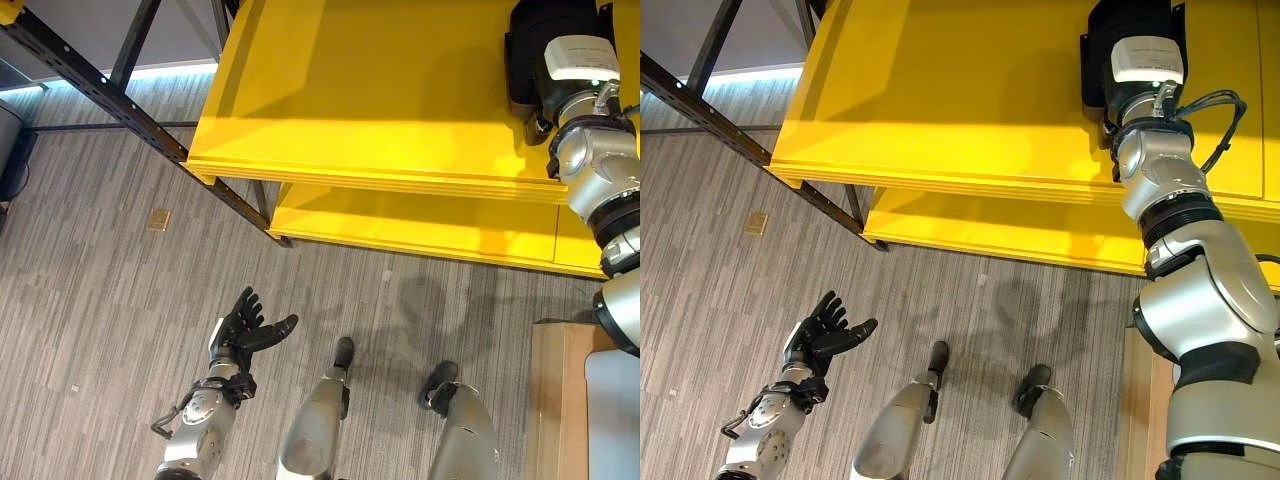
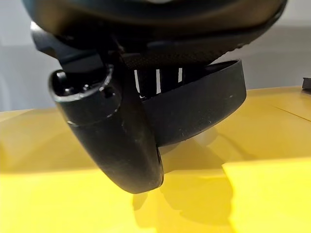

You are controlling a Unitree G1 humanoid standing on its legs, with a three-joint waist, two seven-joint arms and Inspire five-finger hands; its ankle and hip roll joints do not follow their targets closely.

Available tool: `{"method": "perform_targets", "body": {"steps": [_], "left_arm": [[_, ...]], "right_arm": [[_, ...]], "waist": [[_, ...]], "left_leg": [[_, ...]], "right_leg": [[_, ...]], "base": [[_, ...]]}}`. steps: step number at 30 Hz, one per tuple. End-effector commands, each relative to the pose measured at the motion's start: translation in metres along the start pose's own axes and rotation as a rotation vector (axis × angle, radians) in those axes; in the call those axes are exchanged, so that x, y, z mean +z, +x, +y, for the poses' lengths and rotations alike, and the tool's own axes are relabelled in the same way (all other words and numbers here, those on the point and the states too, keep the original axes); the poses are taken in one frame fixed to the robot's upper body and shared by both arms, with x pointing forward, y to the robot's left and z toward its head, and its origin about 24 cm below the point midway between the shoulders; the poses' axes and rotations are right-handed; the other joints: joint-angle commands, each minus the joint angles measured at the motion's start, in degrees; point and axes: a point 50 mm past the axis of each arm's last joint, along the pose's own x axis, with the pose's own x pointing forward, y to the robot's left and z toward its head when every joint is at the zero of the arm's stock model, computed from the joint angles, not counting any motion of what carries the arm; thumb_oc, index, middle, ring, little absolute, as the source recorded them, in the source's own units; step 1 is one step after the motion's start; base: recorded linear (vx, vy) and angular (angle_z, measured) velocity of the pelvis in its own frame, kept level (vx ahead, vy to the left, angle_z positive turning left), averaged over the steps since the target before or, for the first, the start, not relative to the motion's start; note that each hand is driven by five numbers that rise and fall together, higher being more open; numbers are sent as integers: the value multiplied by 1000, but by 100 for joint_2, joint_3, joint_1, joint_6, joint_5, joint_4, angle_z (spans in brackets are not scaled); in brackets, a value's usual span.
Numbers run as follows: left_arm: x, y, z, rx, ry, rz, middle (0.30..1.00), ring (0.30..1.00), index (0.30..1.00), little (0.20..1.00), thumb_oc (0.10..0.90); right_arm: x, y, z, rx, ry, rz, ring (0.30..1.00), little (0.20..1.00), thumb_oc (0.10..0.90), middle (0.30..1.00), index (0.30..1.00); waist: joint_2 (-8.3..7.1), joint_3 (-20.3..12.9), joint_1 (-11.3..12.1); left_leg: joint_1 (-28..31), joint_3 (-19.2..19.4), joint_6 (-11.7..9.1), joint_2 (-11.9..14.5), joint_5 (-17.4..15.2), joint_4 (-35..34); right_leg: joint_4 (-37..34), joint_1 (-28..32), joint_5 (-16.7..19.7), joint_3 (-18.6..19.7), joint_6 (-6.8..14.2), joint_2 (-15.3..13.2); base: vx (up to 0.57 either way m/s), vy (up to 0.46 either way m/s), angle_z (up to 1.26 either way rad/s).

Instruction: Move parts from the plastic box to the shelf.

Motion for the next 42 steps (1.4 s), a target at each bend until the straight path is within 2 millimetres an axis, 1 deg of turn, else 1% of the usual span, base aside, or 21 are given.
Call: {"method": "perform_targets", "body": {"steps": [1,4,5,6,7,11,16,22,27,35,42], "left_arm": [[30,-4,10,-30,61,-147,1000,1000,1000,1000,900],[30,-4,10,-38,65,-149,1000,1000,1000,1000,900],[29,-4,11,-36,65,-143,1000,1000,1000,1000,900],[29,-4,11,-36,65,-143,1000,1000,1000,1000,900],[28,-4,11,-37,65,-139,1000,1000,1000,1000,900],[26,-4,12,-31,73,-133,1000,1000,1000,1000,900],[26,-3,14,-25,75,-131,1000,1000,1000,1000,900],[26,-3,16,-17,78,-126,1000,1000,1000,1000,900],[24,-2,20,3,81,-120,1000,1000,1000,1000,900],[22,-3,24,18,76,-112,1000,1000,1000,1000,900],[23,-4,24,17,76,-113,1000,1000,1000,1000,900]], "right_arm": [[15,11,-63,-185,-55,-52,300,300,400,300,300],[9,11,-59,-167,-77,-32,300,300,400,300,300],[4,10,-56,-151,-75,-16,506,506,547,506,506],[4,10,-56,-151,-75,-16,585,585,604,585,585],[2,10,-54,-143,-75,-6,1000,1000,900,1000,1000],[-4,10,-50,-125,-68,20,1000,1000,900,1000,1000],[-3,10,-47,-109,-57,14,1000,1000,900,1000,1000],[2,10,-53,-133,-25,0,1000,1000,900,1000,1000],[14,11,-60,-160,-5,-49,1000,1000,900,1000,1000],[23,11,-70,-197,5,-81,1000,1000,900,1000,1000],[23,11,-76,-213,-9,-82,1000,1000,900,1000,1000]], "waist": [[-257,-432,195],[-243,-420,190],[-245,-409,186],[-246,-409,186],[-243,-409,181],[-239,-391,174],[-245,-380,172],[-249,-380,151],[-276,-399,118],[-306,-420,115],[-320,-422,118]], "left_leg": [[467,-388,-19,611,-223,-308],[450,-404,-25,605,-215,-310],[444,-404,-31,601,-211,-306],[444,-404,-31,601,-211,-306],[441,-407,-32,601,-209,-306],[454,-407,-39,609,-202,-311],[474,-401,-46,617,-195,-338],[499,-407,-47,607,-212,-348],[561,-395,-51,619,-217,-380],[593,-389,-58,629,-214,-428],[576,-408,-66,629,-197,-455]], "right_leg": [[-134,64,650,762,915,-360],[-129,39,651,768,918,-365],[-118,30,652,774,919,-369],[-118,29,652,774,919,-369],[-111,25,650,776,919,-374],[-84,3,655,790,919,-382],[-94,9,676,796,926,-373],[-100,11,697,807,930,-383],[-65,6,712,810,945,-393],[-89,10,743,810,960,-396],[-85,-23,755,801,967,-402]], "base": [[0,0,0],[0,0,0],[0,0,0],[0,0,0],[0,0,0],[0,0,0],[0,0,0],[0,0,0],[0,0,0],[0,0,0],[0,0,0]]}}
